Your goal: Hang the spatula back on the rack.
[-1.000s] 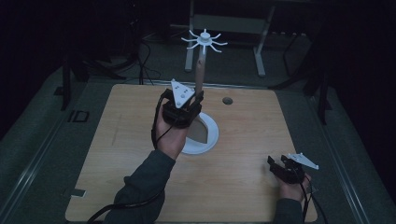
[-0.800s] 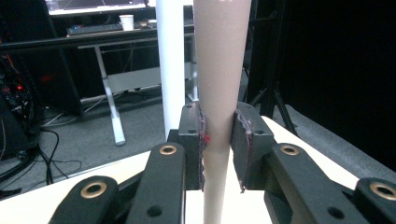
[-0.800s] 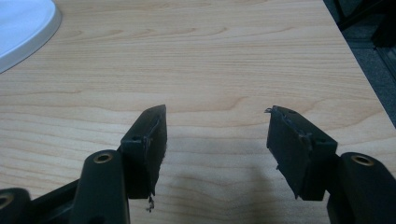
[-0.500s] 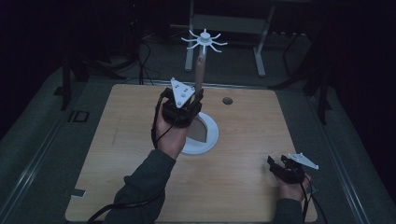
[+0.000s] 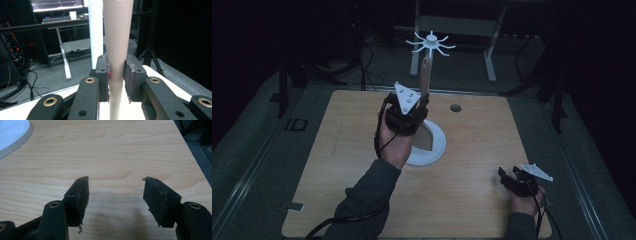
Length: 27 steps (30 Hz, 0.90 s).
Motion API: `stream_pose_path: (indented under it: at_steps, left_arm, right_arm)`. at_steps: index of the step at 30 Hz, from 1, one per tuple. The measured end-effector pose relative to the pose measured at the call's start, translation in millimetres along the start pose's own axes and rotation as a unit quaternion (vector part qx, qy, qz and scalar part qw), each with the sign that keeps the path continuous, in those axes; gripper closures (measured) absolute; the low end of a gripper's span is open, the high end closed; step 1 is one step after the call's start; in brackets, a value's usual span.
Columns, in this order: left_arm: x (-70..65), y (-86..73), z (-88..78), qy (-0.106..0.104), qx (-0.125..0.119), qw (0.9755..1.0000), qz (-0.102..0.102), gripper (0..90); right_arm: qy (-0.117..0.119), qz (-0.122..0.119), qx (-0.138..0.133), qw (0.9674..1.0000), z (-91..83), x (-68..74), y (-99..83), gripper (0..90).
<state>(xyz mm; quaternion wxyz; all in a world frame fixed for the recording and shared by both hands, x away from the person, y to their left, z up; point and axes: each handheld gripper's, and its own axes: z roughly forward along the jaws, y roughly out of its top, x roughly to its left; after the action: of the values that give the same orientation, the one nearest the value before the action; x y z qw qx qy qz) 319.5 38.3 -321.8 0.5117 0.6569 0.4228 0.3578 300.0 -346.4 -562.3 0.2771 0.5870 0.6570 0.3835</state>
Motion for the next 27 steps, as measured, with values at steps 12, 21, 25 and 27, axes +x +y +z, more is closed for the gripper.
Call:
stream_pose_path:
  at_steps: [12, 21, 25, 27]
  left_arm:
    - [-3.8, 3.0, 4.9, 0.012, 0.005, 0.9998, 0.014, 75.0]
    - [-3.5, 2.1, 9.9, 0.020, 0.013, 0.9996, 0.018, 75.1]
    - [-3.5, 2.8, 10.4, 0.022, 0.013, 0.9995, 0.018, 75.1]
    - [-3.6, 3.7, 10.4, 0.023, 0.014, 0.9995, 0.018, 75.1]
  right_arm:
    - [0.000, 0.001, 0.000, 1.0000, 0.1, -0.3, 0.0, 37.0]
    - [0.000, 0.002, -0.002, 1.0000, 0.0, -0.6, 0.0, 37.0]
    - [0.000, 0.001, -0.002, 1.0000, -0.2, -0.4, -0.1, 36.9]
    - [0.000, 0.001, -0.002, 1.0000, -0.1, -0.4, -0.1, 36.9]
